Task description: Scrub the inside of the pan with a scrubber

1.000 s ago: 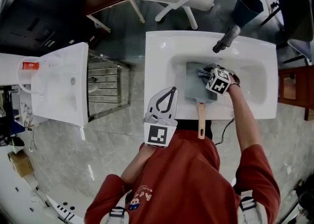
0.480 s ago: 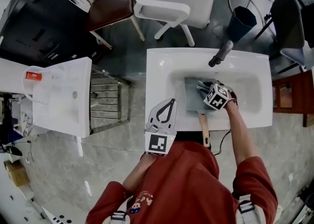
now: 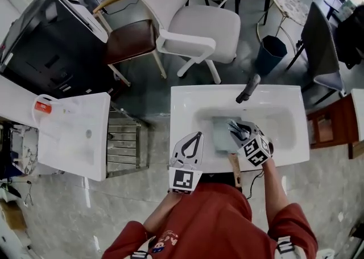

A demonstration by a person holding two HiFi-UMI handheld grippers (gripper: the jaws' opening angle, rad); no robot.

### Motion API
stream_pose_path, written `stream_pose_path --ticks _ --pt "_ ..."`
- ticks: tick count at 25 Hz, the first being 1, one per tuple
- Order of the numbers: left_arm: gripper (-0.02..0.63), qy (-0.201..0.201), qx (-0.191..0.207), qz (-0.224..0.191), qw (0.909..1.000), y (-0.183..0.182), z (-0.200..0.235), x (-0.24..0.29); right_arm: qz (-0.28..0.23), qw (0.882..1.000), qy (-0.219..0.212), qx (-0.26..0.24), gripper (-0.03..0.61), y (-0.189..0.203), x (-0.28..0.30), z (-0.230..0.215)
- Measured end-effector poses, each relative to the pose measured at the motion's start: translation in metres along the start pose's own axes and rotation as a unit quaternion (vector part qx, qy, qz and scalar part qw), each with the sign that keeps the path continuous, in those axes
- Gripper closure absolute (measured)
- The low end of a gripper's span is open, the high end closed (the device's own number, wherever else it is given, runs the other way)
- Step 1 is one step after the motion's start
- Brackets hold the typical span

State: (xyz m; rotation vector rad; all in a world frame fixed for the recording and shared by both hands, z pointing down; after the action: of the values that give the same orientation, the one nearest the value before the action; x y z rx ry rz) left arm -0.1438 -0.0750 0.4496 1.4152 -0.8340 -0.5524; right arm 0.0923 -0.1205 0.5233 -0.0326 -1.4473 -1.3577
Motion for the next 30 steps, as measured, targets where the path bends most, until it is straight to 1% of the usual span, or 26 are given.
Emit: stream_pose_path --ticks 5,8,10,12,14,19,21,22,24,27,30 --pt "0.603 0.000 0.009 -0.013 0.9999 -0.019 0.010 0.002 -0.065 0.996 0.043 0.049 0.422 -0.023 -0.047 -0.002" --pt "0.603 -0.003 0.007 -0.020 0.9998 -0.033 0.018 0.000 -0.108 0.986 0.090 0.087 0.417 -0.041 -0.073 -0.008" --pt "0.603 -0.005 0.002 -0.023 0.9997 -0.044 0.022 -0.004 -0.141 0.976 0.122 0.111 0.416 -0.055 -0.091 -0.011" --pt "0.603 -0.009 -0.012 -0.025 0.9996 -0.056 0.025 -0.008 -0.172 0.965 0.153 0.123 0.416 -0.069 -0.107 -0.013" --pt "0.603 -0.014 -0.013 -0.036 0.9992 -0.065 0.029 -0.012 -0.204 0.953 0.184 0.130 0.416 -0.083 -0.122 -0.015" --pt "0.603 -0.031 0.008 -0.078 0.9965 -0.084 0.041 -0.019 -0.279 0.910 0.262 0.158 0.416 -0.104 -0.157 -0.025" --pt "0.603 -0.037 0.008 -0.087 0.9955 -0.091 0.046 -0.021 -0.302 0.895 0.281 0.168 0.413 -0.109 -0.168 -0.030" --pt "0.603 -0.041 0.004 -0.089 0.9952 -0.095 0.048 -0.023 -0.313 0.889 0.288 0.168 0.411 -0.112 -0.173 -0.033" --pt "0.603 -0.051 -0.006 -0.083 0.9952 -0.104 0.053 -0.027 -0.326 0.880 0.305 0.161 0.411 -0.116 -0.181 -0.035" --pt "0.603 -0.064 -0.004 -0.091 0.9938 -0.113 0.060 -0.031 -0.343 0.867 0.325 0.156 0.411 -0.119 -0.189 -0.036" --pt "0.603 -0.072 0.000 -0.099 0.9924 -0.119 0.063 -0.034 -0.354 0.861 0.330 0.157 0.411 -0.121 -0.193 -0.037"
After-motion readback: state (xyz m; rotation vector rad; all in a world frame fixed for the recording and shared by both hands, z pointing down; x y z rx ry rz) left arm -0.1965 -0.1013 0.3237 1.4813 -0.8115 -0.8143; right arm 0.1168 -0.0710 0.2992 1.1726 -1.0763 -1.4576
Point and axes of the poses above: the fingertips, and each gripper's own axes: x forward along the fingers, z to its left, y out of its underside, the point moved 10 cm from there along -x, backward along the fingers, and after that the axes turned 4 degrees about y, right-handed, at the moved point
